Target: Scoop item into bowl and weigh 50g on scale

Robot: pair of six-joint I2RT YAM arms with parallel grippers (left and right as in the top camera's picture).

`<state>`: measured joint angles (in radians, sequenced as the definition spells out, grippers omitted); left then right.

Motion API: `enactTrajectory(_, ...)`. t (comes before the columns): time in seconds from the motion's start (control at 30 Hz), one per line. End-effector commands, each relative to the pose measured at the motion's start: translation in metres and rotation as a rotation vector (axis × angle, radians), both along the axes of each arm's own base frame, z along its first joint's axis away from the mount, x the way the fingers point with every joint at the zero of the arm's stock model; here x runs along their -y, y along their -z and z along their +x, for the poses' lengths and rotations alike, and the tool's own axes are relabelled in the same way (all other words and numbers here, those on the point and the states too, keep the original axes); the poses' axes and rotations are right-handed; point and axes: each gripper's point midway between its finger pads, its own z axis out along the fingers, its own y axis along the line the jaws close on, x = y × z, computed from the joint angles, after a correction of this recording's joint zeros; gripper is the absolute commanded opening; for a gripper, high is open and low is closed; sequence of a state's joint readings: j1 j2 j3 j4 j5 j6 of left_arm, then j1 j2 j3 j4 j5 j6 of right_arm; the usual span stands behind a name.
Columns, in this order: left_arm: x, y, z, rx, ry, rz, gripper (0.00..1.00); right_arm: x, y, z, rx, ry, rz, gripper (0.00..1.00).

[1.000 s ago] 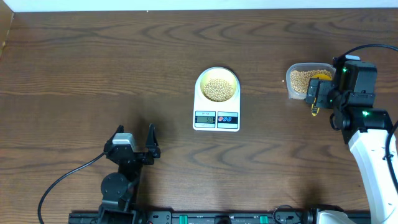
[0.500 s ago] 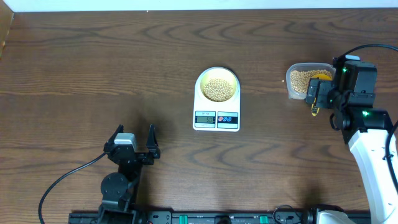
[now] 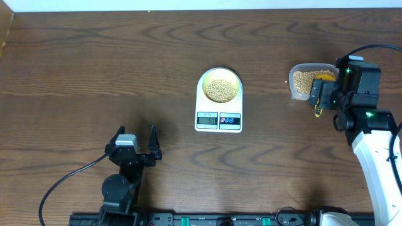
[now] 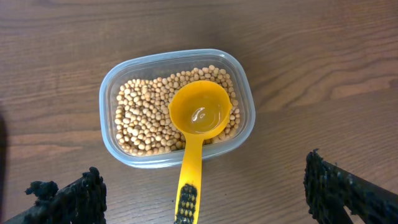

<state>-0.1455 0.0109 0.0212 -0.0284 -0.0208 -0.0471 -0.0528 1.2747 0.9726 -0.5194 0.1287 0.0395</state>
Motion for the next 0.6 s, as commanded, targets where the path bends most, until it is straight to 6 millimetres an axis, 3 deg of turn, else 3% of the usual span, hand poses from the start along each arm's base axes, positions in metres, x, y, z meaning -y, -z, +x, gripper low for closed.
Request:
enactTrajectory(0.0, -0.0018, 0.0171, -0.0010, -0.051, -0.005, 0.025, 0.88, -0.0010, -0.0049, -0.0005, 0.011, -0.011, -0.018, 0.99)
enactTrajectory(0.57, -0.0018, 0.0170, -0.0010, -0.050, -0.005, 0.025, 0.88, -0.0010, -0.0049, -0.0005, 0.010, -0.011, -0.018, 0.99)
